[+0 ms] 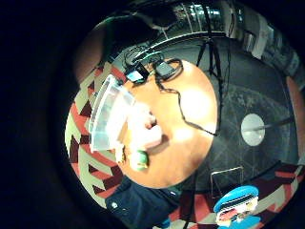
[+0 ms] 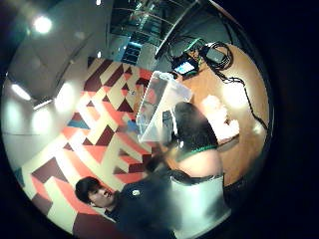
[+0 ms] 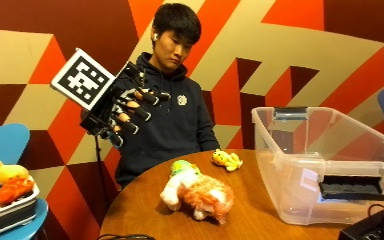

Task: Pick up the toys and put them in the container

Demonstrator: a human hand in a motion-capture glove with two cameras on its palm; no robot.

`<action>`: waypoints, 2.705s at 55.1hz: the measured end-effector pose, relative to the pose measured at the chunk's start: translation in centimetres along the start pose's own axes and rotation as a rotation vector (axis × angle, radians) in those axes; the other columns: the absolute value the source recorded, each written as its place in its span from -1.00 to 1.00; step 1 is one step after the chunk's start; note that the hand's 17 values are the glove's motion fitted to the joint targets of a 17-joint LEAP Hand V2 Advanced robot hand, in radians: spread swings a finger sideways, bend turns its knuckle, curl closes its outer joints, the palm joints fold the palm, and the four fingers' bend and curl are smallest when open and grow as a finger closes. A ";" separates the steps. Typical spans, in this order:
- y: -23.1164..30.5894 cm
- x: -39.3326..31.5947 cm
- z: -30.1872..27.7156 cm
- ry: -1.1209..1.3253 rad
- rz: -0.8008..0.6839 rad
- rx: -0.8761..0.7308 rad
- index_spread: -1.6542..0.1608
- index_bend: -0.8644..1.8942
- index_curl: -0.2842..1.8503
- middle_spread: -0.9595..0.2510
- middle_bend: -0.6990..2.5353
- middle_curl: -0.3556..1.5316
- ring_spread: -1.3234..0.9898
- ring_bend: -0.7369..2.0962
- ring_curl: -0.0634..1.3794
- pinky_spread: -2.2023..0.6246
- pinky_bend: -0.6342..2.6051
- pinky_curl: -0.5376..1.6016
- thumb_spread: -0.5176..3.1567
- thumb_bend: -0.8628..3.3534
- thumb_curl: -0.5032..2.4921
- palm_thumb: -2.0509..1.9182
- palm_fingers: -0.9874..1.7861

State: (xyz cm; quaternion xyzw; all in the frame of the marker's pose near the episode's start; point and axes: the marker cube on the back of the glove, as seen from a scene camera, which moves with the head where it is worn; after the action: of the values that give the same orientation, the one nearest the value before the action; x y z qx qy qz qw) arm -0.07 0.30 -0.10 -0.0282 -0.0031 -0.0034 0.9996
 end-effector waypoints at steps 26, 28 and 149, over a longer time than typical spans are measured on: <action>-0.6 -2.5 7.1 0.343 0.024 0.016 0.57 -0.29 -0.59 0.61 -0.46 -0.42 0.13 -0.33 -0.76 0.59 -0.16 -0.25 0.01 -0.54 -0.54 0.09 -0.36; -1.0 -2.5 8.3 0.400 0.016 0.024 0.58 -0.30 -0.59 0.62 -0.46 -0.41 0.14 -0.32 -0.74 0.59 -0.16 -0.24 0.02 -0.54 -0.53 0.10 -0.37; -0.2 -21.9 19.7 0.724 -0.498 -0.310 0.57 -0.28 -0.50 0.60 -0.45 -0.18 0.13 -0.29 -0.54 0.55 -0.08 -0.17 -0.09 -0.60 -0.33 0.14 -0.36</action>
State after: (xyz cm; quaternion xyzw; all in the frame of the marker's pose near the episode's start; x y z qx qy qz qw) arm -22.13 1.39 19.41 -0.1725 0.3399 -0.2535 0.8891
